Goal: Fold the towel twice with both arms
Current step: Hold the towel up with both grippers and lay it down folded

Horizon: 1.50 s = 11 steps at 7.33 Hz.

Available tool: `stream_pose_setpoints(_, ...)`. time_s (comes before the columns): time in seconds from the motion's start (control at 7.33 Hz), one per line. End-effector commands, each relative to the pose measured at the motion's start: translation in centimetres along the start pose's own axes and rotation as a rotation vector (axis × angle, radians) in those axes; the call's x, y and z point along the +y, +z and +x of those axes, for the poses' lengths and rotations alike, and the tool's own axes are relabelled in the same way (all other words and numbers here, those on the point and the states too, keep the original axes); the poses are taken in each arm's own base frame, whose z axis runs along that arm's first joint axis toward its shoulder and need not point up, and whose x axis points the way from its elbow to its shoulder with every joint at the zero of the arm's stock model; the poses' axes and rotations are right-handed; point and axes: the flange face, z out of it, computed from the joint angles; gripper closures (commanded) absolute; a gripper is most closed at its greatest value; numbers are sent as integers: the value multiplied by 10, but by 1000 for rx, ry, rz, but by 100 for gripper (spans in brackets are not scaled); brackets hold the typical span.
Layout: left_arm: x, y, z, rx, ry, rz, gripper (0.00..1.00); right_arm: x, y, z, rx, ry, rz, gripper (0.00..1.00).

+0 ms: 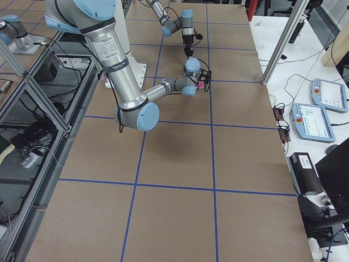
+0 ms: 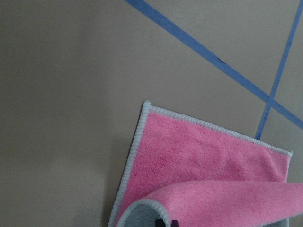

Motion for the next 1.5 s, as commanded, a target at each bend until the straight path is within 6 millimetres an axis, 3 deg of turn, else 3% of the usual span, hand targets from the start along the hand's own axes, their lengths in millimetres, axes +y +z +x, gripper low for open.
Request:
stream_pose_setpoints(0.0,-6,5,-2,-11,-8,9,100,-3,2,3,6,3,7,100)
stream_pose_setpoints(0.68,-15,2,6,-2,-12,22,100,-5,0,-2,-2,1,14,100)
stream_pose_setpoints(1.23,-19,12,3,-18,-14,23,100,-6,2,0,3,3,18,100)
stream_pose_setpoints(1.36,-20,11,3,-18,-15,25,100,-6,2,-1,2,3,19,89)
